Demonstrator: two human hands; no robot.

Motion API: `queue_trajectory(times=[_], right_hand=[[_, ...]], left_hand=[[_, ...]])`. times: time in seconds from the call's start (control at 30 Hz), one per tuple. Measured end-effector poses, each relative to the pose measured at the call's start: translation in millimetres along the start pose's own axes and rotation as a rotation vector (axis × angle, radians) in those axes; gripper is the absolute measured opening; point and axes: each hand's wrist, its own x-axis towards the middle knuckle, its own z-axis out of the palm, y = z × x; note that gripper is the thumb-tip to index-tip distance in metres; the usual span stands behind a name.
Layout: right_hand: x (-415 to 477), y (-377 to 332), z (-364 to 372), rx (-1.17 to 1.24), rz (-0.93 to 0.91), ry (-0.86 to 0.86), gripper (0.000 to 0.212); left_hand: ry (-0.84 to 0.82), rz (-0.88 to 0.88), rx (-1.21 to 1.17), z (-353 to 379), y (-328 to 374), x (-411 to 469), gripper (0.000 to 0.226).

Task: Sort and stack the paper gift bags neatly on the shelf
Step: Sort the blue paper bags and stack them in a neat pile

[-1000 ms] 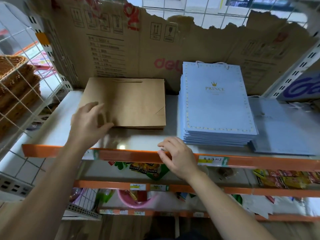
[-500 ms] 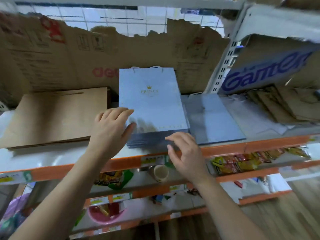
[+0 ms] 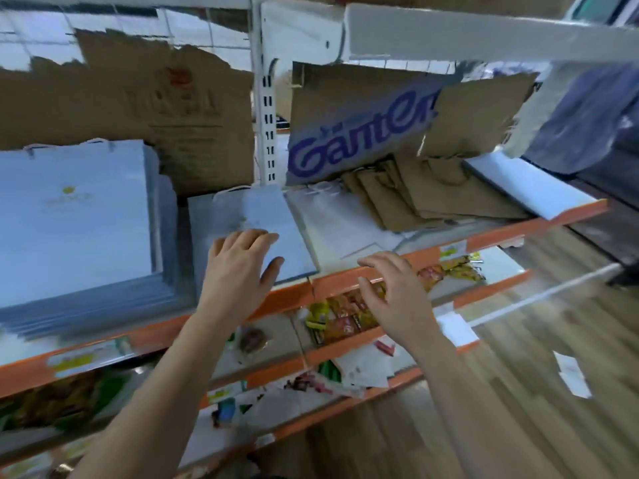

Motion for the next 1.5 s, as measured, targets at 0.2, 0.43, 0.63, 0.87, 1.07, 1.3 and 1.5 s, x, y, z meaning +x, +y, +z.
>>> queue_trajectory(times=[0.2,0.43,0.63,0.87,1.07,1.3,1.5], right_hand=[[4.1,64.2,-24.5,0.014,0.082,0.058,0.027],[38.2,141.8,-41.0,-0.032,0.173,0.057,0.034],[80.4,204.2,-67.2,-0.064,0.228,0.09,0.029],[122.8,269.5,-83.1,-0.092,0.275,0.128,0.029],[157.6,342.9,-104.9,-0.094,0.237,0.185,0.024],[195.3,461.5,-161.9,-0.135,0.361,0.073,0.033],[220.6,559.6,-194.1,-0.297,0.531,-0.286,0.063]], left_hand=[[-0.054,0.036,-0.054,38.1,60.5,39.6,0.044],[-0.028,0.056,-0.132,100.3,110.1,114.2,0.037],[-0.082,0.08,-0.213,138.8,153.8,188.7,0.039],[-0.129,0.094,-0.227,166.4,194.2,240.9,0.039],[-0.156,0.072,-0.201,194.5,236.5,268.2,0.04],[-0.117,-0.02,-0.193,234.7,312.4,299.1,0.043],[-0.077,-0.09,-0.231,262.8,371.6,312.4,0.045]])
